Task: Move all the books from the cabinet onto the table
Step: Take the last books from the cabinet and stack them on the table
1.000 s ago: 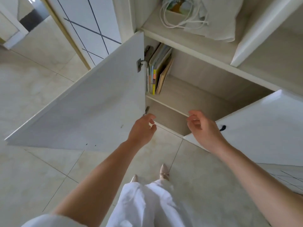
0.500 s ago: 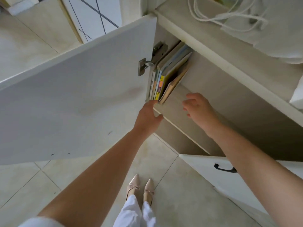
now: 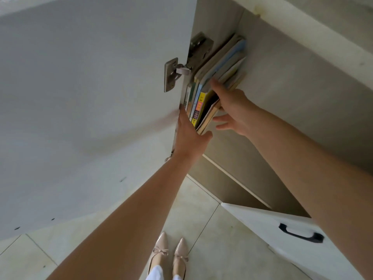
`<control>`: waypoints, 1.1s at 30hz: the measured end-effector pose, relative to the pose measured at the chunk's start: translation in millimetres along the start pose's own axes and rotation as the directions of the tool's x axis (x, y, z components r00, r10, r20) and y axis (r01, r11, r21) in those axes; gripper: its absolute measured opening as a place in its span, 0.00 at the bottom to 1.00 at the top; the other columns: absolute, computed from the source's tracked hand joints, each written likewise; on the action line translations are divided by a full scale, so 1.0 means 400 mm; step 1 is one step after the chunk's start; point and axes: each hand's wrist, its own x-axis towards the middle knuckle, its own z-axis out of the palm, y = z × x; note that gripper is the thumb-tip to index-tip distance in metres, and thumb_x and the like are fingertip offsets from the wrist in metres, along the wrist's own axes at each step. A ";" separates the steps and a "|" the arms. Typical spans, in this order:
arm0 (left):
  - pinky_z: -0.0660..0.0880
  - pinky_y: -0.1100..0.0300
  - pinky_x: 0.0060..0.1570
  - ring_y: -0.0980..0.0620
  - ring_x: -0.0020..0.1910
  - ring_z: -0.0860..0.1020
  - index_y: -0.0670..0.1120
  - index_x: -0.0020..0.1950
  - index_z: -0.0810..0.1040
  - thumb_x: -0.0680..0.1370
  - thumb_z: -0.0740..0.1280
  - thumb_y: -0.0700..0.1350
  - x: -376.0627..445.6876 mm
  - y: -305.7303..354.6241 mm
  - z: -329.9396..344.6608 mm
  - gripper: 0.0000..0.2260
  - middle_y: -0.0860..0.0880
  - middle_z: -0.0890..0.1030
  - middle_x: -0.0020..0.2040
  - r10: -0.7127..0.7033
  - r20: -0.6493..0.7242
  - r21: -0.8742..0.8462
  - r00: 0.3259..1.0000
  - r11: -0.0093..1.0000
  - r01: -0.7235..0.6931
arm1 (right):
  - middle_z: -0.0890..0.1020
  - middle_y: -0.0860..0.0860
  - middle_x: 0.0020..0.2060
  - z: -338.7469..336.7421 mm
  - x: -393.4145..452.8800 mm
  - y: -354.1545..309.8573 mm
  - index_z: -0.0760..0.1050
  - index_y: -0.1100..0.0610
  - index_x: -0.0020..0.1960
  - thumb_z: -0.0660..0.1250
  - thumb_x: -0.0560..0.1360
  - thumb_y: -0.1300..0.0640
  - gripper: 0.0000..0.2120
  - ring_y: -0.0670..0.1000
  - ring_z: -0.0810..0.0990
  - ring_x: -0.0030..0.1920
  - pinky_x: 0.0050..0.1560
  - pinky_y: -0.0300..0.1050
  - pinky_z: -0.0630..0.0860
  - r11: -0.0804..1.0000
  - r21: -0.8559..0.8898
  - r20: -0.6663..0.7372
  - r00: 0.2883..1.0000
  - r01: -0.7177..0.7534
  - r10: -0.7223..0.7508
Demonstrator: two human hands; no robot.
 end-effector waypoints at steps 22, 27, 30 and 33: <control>0.80 0.48 0.53 0.47 0.64 0.70 0.52 0.71 0.55 0.68 0.70 0.35 0.024 -0.031 0.058 0.38 0.50 0.66 0.67 0.060 -0.019 0.012 0.998 0.998 -0.060 | 0.78 0.62 0.56 -0.046 0.013 -0.024 0.71 0.51 0.58 0.66 0.72 0.37 0.22 0.66 0.79 0.56 0.59 0.71 0.71 1.000 0.020 0.130 0.991 0.013 -0.015; 0.79 0.54 0.48 0.47 0.59 0.76 0.50 0.69 0.59 0.69 0.73 0.39 0.065 -0.039 0.065 0.33 0.49 0.74 0.64 0.046 -0.063 0.080 0.997 0.996 -0.041 | 0.80 0.59 0.55 -0.039 0.008 -0.027 0.72 0.53 0.61 0.67 0.70 0.35 0.28 0.63 0.81 0.53 0.61 0.72 0.70 0.995 -0.089 0.099 0.994 0.053 -0.044; 0.80 0.51 0.51 0.46 0.57 0.78 0.48 0.68 0.62 0.68 0.76 0.43 0.085 -0.046 0.079 0.34 0.48 0.76 0.63 0.075 -0.079 0.124 0.994 0.990 -0.065 | 0.81 0.58 0.54 -0.037 0.010 -0.031 0.76 0.54 0.61 0.66 0.72 0.39 0.24 0.61 0.82 0.52 0.63 0.69 0.68 0.987 -0.140 0.081 0.994 0.078 -0.067; 0.80 0.53 0.51 0.46 0.56 0.79 0.48 0.66 0.65 0.69 0.77 0.45 0.097 -0.051 0.099 0.30 0.48 0.78 0.61 0.097 -0.148 0.153 0.984 0.985 -0.074 | 0.83 0.55 0.48 -0.036 0.012 -0.031 0.77 0.55 0.56 0.64 0.73 0.44 0.18 0.59 0.83 0.47 0.64 0.66 0.69 0.977 -0.179 0.049 0.993 0.114 -0.107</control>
